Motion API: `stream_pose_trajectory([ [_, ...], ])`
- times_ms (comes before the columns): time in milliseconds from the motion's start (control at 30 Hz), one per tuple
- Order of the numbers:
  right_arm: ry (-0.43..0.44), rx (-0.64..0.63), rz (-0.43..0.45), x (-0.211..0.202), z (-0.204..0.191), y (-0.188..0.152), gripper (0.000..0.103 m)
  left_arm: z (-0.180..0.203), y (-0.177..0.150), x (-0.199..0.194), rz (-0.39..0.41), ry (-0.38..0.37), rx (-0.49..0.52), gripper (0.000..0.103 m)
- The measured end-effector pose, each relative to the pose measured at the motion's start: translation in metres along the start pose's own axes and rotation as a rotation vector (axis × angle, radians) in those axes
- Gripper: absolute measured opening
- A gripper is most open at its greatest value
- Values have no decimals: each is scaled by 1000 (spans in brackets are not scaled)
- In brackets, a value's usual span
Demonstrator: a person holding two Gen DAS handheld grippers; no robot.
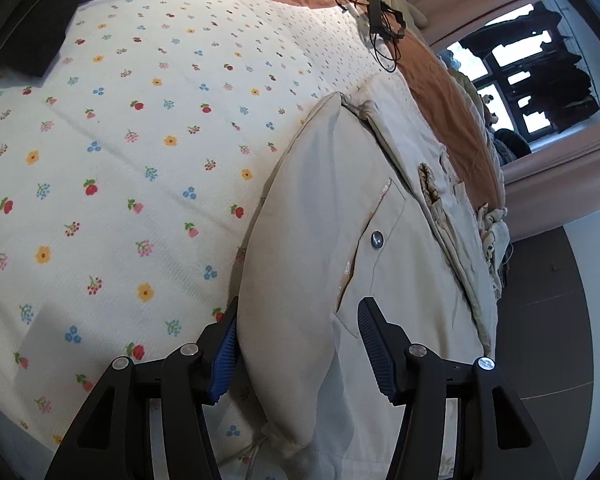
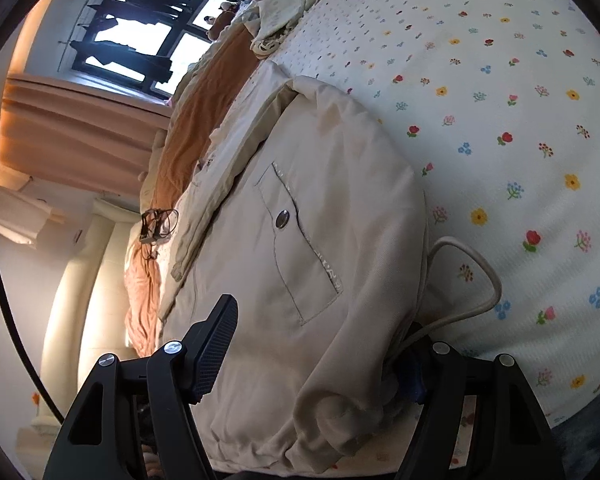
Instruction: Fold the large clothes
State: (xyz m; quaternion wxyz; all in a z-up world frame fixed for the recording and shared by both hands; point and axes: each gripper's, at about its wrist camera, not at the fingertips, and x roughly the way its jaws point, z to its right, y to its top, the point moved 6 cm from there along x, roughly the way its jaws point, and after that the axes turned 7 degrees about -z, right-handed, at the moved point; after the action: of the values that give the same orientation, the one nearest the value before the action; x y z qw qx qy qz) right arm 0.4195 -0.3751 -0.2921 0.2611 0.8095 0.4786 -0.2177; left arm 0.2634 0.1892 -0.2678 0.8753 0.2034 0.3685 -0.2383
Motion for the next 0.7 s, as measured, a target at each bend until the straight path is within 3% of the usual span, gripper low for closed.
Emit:
stream_pose_trajectory([
  [67, -13, 8, 11, 0, 1, 0, 70, -2, -5, -1, -9, -12, 0, 55],
  [133, -43, 24, 22, -2, 3, -2, 61, -4, -14, -1, -18, -28, -15, 49],
  [167, -45, 35, 27, -4, 5, -3, 57, -4, -20, 1, -26, -31, -19, 41],
  [200, -40, 49, 29, -4, 7, -5, 46, -2, -25, 3, -36, -27, -14, 28],
  [233, -32, 64, 27, -4, 10, -8, 26, -2, -29, 5, -39, -23, -12, 20],
  [267, -10, 85, 18, -2, 15, -11, 19, -4, -32, 6, -38, -31, -23, 16],
  [400, 36, 148, 64, -18, 27, -17, 16, -6, -34, -14, -2, -89, -63, 11],
  [700, 99, 49, 139, -78, -12, -31, 15, 14, -46, -82, 85, -153, -12, 10],
])
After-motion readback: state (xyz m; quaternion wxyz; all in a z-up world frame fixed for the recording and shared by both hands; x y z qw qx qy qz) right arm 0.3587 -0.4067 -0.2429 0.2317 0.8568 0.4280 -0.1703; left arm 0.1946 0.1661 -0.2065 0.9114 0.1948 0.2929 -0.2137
